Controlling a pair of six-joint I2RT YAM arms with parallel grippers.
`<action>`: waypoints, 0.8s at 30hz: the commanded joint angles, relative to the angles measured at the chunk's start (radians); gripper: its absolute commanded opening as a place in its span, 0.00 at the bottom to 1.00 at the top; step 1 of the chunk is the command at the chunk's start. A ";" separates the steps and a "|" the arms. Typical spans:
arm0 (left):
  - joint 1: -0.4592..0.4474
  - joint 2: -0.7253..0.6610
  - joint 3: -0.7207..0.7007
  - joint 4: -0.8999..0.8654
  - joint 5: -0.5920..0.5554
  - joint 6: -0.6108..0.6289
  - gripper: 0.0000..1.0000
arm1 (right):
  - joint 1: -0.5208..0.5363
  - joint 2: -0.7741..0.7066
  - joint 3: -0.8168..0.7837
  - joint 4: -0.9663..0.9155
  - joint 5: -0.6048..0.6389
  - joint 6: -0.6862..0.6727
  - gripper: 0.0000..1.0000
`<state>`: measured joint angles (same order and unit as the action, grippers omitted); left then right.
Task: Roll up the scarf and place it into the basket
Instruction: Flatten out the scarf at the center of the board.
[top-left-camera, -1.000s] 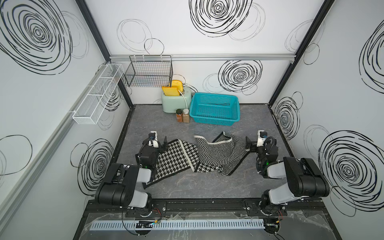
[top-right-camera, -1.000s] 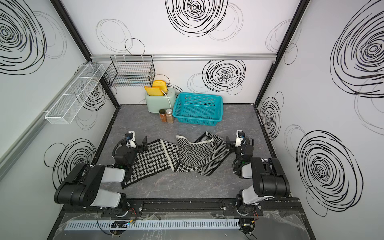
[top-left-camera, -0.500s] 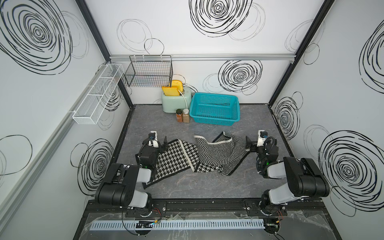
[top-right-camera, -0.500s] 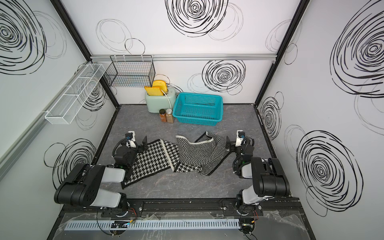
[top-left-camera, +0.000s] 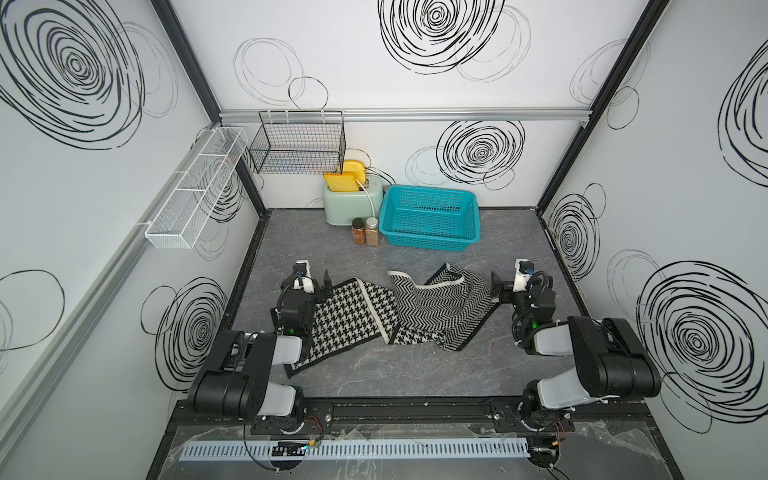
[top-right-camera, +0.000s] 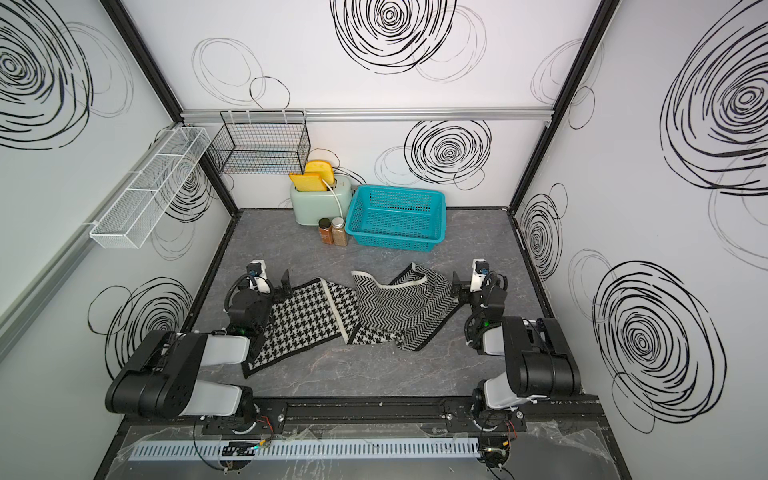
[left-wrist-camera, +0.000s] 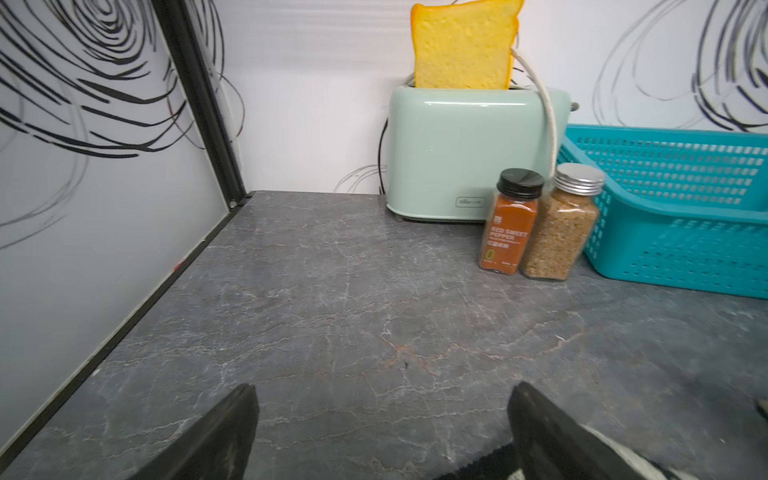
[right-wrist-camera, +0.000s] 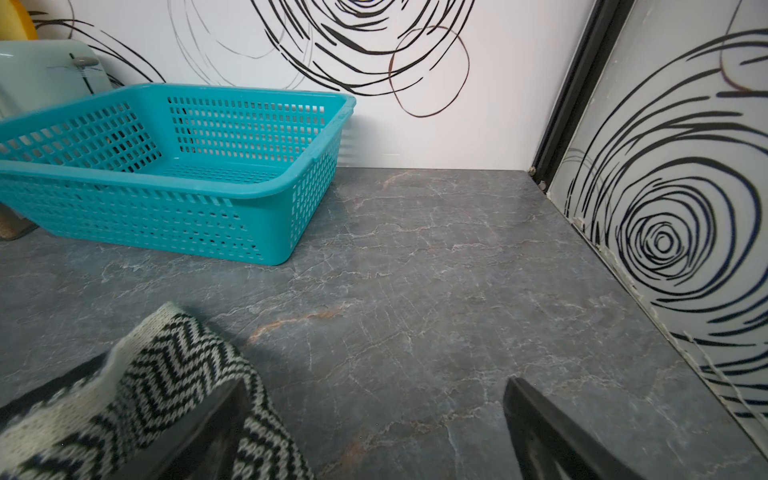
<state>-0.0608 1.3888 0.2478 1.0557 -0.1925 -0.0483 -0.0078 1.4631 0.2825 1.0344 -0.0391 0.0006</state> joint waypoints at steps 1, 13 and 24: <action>-0.003 -0.102 0.089 -0.186 -0.094 -0.059 0.98 | 0.033 -0.078 0.160 -0.348 0.097 0.016 0.99; -0.031 -0.297 0.402 -1.100 0.283 -0.474 0.98 | 0.437 -0.254 0.499 -1.194 0.184 0.233 0.99; -0.129 -0.378 0.318 -1.191 0.457 -0.570 0.98 | 0.747 -0.015 0.651 -1.330 -0.141 0.348 0.99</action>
<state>-0.1761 1.0309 0.5869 -0.1101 0.2111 -0.5682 0.7330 1.4036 0.9108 -0.2264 -0.0788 0.3019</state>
